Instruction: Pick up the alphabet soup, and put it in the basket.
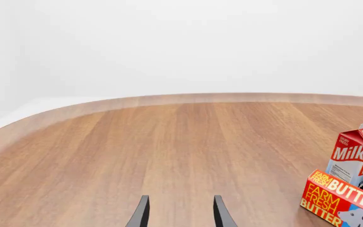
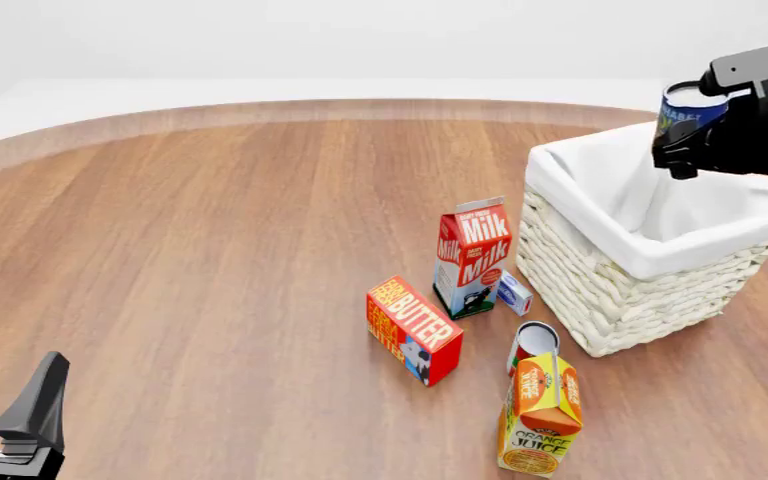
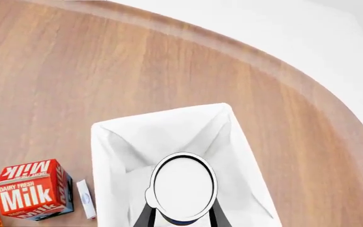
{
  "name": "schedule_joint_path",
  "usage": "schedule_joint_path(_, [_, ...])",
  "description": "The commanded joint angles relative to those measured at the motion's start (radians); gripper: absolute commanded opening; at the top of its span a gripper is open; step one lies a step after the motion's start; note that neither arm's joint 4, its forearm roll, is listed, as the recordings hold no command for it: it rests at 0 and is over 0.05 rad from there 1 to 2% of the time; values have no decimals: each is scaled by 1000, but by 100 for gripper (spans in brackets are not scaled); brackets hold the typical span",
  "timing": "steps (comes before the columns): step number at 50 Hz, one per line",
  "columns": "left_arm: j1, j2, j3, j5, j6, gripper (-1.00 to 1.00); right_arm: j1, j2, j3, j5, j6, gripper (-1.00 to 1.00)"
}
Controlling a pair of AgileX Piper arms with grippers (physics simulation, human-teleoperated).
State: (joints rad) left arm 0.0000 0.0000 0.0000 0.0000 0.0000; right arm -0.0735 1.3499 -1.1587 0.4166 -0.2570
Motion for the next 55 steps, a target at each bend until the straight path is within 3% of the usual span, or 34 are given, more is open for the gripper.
schedule_joint_path(1, [0, 0, 0, 0, 0, 100, 3, 33, -5, -16, 20, -100])
schedule_joint_path(55, [0, 0, 0, 0, 0, 100, -16, 157, -10, -24, -29, -100])
